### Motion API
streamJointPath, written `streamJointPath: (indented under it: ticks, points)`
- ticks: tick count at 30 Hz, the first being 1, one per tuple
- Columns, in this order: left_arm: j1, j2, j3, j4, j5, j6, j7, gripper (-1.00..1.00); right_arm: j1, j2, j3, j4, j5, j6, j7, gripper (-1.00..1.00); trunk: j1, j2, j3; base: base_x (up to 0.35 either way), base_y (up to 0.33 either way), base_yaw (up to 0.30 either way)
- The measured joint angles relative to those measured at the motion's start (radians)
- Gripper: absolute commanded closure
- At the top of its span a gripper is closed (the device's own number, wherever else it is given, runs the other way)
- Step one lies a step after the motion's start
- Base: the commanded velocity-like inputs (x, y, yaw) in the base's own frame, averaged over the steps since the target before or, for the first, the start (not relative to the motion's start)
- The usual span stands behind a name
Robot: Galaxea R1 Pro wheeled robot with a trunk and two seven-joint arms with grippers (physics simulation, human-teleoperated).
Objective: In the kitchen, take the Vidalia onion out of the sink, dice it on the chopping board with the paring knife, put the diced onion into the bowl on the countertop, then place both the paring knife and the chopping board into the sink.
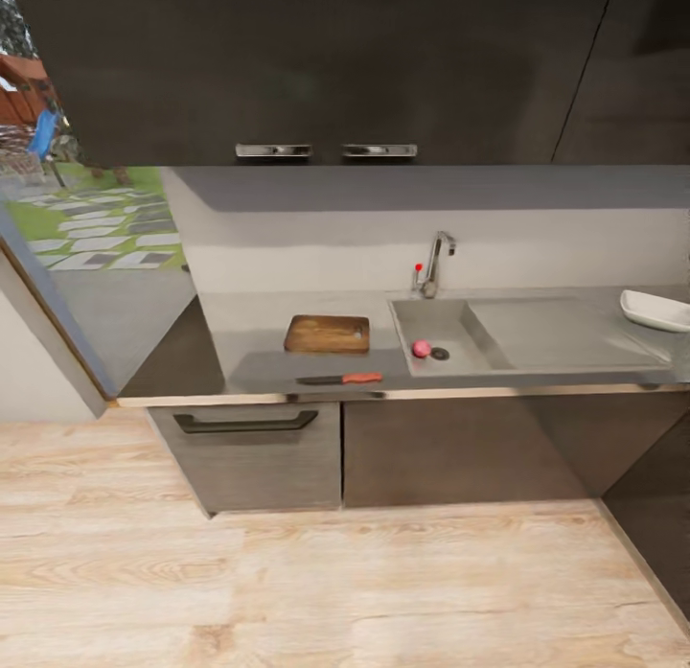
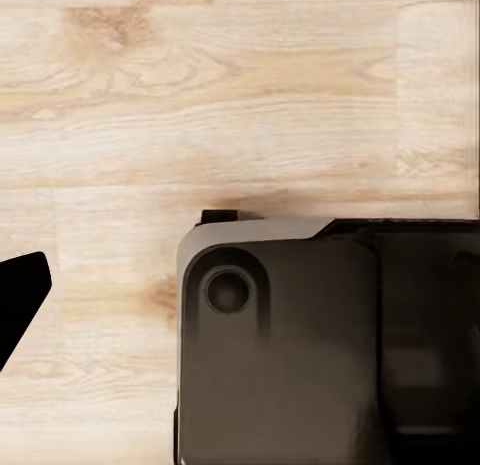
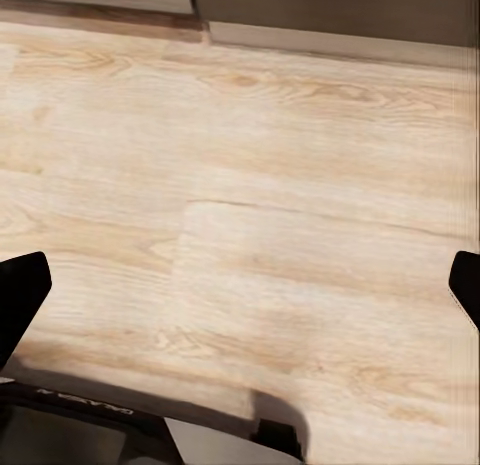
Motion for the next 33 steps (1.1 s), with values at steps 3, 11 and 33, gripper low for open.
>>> streamJointPath:
  ticks: [3,11,33]
  points:
    - [0.000,0.000,0.000,0.000,0.000,0.000,0.000,-1.00,0.000,0.000,0.000,0.001,0.000,0.000,0.000,-1.00,0.000,0.000,0.000,0.074,-0.304,-0.030]
    - [0.000,0.000,0.000,0.001,0.000,0.000,0.000,-1.00,0.000,0.000,0.000,0.004,0.000,0.000,0.000,-1.00,0.000,0.000,0.003,0.078,-0.289,-0.068]
    - [0.000,0.000,0.001,0.002,0.000,0.000,0.000,-1.00,0.000,0.002,0.000,0.007,0.000,0.000,0.000,-1.00,0.000,0.000,0.003,0.080,-0.264,-0.002]
